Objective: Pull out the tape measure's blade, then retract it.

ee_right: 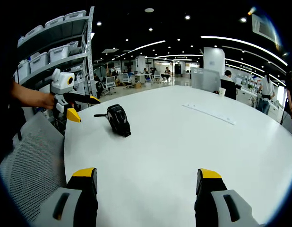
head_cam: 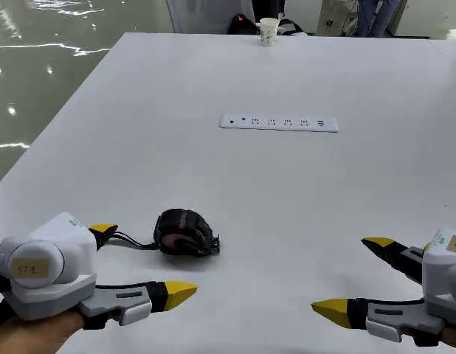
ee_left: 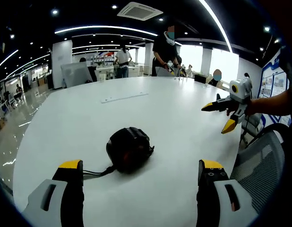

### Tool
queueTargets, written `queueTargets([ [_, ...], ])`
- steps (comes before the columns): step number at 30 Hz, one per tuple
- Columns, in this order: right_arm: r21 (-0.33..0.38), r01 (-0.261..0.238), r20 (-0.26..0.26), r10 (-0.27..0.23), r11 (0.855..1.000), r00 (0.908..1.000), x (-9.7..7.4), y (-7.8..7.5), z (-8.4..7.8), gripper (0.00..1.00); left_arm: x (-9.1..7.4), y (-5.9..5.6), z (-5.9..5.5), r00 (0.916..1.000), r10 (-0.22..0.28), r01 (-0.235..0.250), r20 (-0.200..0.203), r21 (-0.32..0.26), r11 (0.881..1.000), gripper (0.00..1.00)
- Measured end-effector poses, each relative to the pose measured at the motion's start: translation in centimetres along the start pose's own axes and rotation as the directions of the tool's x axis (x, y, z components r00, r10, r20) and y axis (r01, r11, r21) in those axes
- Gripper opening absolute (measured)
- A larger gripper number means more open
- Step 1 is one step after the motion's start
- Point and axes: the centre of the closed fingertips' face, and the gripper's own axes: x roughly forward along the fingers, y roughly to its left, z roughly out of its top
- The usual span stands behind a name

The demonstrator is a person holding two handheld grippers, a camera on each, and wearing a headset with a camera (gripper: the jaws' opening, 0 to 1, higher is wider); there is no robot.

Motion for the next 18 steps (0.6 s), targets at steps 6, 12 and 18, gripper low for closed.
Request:
queueTargets([
  [6, 0.012, 0.011, 0.018, -0.011, 1.0, 0.9998, -0.3, 0.4, 0.0, 0.9, -0.3, -0.5, -0.1, 0.9998, -0.012, 0.012, 0.014, -0.002, 1.0, 0.99],
  [12, 0.014, 0.014, 0.022, -0.014, 1.0, 0.9996, -0.6, 0.7, -0.1, 0.95, -0.6, -0.8, -0.2, 0.9992, -0.03, 0.03, 0.027, 0.001, 1.0, 0.99],
  [18, 0.006, 0.026, 0.024, -0.026, 1.0, 0.9994, -1.0, 0.8, -0.2, 0.99, -1.0, -1.2, -0.5, 0.9989, -0.037, 0.037, 0.028, 0.007, 0.999, 0.99],
])
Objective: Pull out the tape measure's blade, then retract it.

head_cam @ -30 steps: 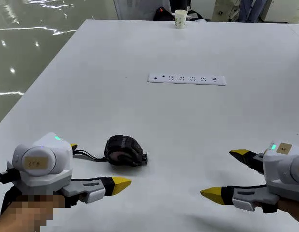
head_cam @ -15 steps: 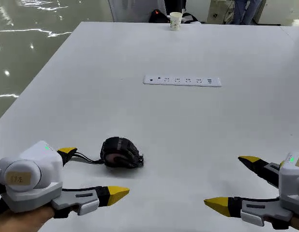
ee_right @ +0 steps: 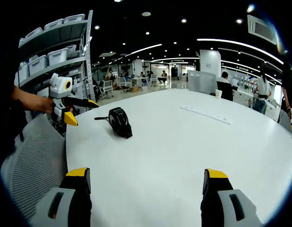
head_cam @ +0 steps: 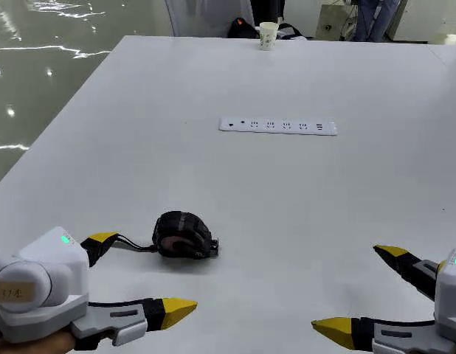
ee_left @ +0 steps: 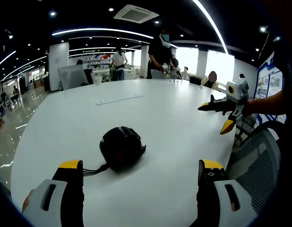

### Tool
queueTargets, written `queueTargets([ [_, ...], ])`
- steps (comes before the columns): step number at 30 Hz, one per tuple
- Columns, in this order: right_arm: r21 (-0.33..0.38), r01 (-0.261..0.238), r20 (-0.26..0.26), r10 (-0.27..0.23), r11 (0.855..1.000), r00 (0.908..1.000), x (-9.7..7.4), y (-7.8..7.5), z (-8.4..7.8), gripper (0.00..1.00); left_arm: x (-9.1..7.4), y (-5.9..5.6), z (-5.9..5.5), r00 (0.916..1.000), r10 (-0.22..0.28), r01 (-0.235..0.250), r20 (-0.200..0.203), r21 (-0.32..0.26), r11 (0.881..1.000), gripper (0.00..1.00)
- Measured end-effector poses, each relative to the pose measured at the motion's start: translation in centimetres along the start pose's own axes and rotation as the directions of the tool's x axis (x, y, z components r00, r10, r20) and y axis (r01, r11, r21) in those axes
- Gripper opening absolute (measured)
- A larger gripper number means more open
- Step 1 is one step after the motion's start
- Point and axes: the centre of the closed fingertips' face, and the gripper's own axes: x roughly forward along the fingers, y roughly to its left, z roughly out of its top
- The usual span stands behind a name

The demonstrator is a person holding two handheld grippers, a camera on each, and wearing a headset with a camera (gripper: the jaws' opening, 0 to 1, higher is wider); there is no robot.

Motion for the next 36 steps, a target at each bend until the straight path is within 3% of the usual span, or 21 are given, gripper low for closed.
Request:
queueTargets([
  [10, -0.007, 0.006, 0.004, -0.006, 1.0, 1.0, -0.6, 0.4, -0.1, 0.99, -0.4, -0.5, -0.1, 0.9999, -0.013, 0.013, 0.005, 0.006, 1.0, 0.98],
  [17, 0.024, 0.016, 0.017, -0.017, 1.0, 0.9997, -1.1, 0.5, 0.3, 0.99, -0.2, -1.0, -0.9, 0.9991, -0.034, 0.035, -0.026, 0.035, 0.999, 0.99],
  [24, 0.031, 0.023, 0.023, -0.024, 0.999, 0.9995, -1.2, 0.7, 0.5, 0.99, -0.2, -1.3, -1.2, 0.9984, -0.043, 0.044, -0.037, 0.026, 0.999, 0.98],
  [36, 0.034, 0.029, 0.026, -0.03, 0.999, 0.9992, -1.3, 0.5, 0.6, 0.99, -0.6, -1.0, -1.0, 0.9988, -0.034, 0.035, -0.036, 0.022, 0.999, 0.99],
])
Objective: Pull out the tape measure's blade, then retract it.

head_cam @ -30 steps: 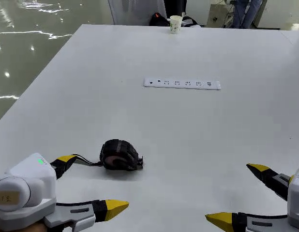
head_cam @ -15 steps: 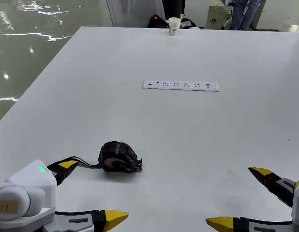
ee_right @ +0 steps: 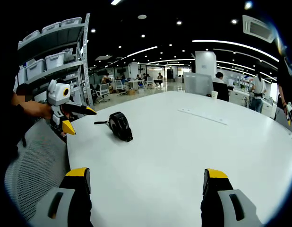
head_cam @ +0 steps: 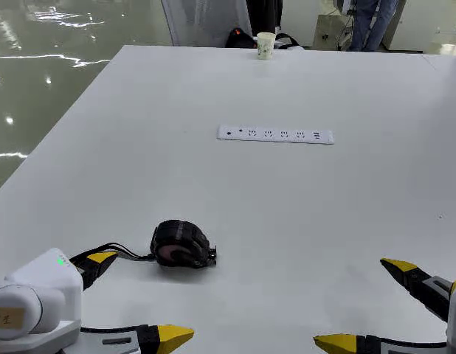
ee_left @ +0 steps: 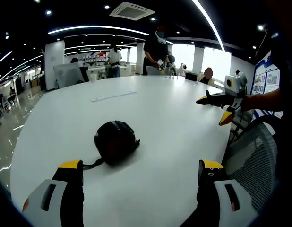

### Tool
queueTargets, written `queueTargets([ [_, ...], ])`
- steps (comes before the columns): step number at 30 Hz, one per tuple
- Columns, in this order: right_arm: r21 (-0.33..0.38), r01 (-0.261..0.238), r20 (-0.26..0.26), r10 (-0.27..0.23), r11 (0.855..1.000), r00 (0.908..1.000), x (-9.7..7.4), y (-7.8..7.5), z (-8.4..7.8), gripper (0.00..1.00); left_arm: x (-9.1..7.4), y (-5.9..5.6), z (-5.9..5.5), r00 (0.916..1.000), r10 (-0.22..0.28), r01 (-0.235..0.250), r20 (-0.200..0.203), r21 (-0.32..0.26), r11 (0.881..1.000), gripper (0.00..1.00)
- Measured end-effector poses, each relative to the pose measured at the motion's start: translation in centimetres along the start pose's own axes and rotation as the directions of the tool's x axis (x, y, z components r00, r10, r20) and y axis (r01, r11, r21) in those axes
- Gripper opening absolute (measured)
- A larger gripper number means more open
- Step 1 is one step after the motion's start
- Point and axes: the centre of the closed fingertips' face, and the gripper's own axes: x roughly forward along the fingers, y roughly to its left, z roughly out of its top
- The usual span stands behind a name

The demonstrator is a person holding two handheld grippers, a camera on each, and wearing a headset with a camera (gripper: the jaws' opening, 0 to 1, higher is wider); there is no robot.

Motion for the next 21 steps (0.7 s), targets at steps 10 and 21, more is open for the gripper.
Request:
queueTargets([
  [10, 0.008, 0.008, -0.007, -0.008, 1.0, 0.9999, -0.24, -0.16, -0.37, 0.99, 0.04, 0.14, -0.26, 0.9999, -0.008, 0.008, -0.011, 0.001, 1.0, 0.99],
  [21, 0.01, 0.005, -0.015, -0.004, 1.0, 0.9999, -0.15, -0.08, -0.56, 0.99, 0.04, 0.31, -0.3, 0.9998, -0.01, 0.01, -0.015, 0.005, 1.0, 0.99],
])
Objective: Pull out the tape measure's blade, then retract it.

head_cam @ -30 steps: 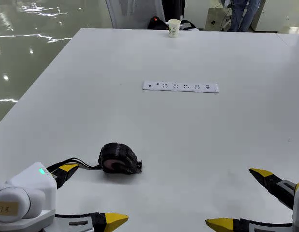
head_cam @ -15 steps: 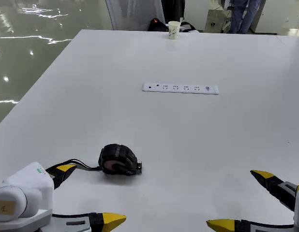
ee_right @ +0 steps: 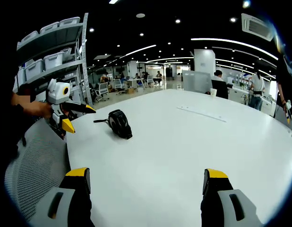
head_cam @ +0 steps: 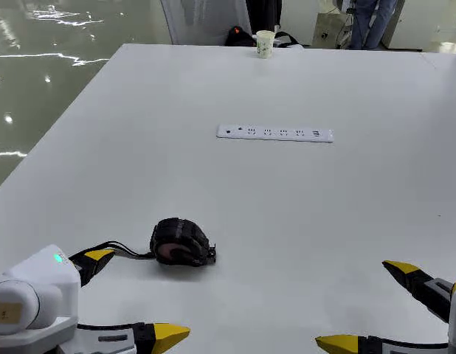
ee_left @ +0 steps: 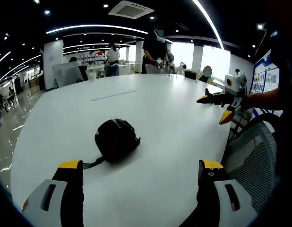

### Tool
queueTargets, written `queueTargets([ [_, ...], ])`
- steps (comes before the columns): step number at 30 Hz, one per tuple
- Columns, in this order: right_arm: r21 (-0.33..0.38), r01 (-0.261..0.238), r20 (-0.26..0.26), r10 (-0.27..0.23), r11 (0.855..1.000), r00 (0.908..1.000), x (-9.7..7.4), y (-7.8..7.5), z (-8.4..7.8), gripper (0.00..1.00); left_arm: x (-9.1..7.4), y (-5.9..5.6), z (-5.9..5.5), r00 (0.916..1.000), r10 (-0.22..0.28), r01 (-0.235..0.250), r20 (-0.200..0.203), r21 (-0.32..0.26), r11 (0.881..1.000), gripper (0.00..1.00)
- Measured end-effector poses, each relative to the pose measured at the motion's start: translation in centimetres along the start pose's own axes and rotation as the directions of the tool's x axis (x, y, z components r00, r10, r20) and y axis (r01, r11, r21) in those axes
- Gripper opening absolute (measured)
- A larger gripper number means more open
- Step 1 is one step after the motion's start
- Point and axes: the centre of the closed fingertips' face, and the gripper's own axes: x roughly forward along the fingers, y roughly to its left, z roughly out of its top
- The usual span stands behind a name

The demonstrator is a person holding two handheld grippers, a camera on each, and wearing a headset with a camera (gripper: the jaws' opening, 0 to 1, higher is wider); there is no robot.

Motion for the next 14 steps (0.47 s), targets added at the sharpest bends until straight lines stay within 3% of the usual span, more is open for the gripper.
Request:
queueTargets([
  [14, 0.0, -0.002, -0.003, 0.002, 1.0, 1.0, -0.05, 0.1, -0.06, 0.99, -0.05, -0.05, 0.01, 1.0, -0.005, 0.005, 0.001, -0.002, 1.0, 0.99],
])
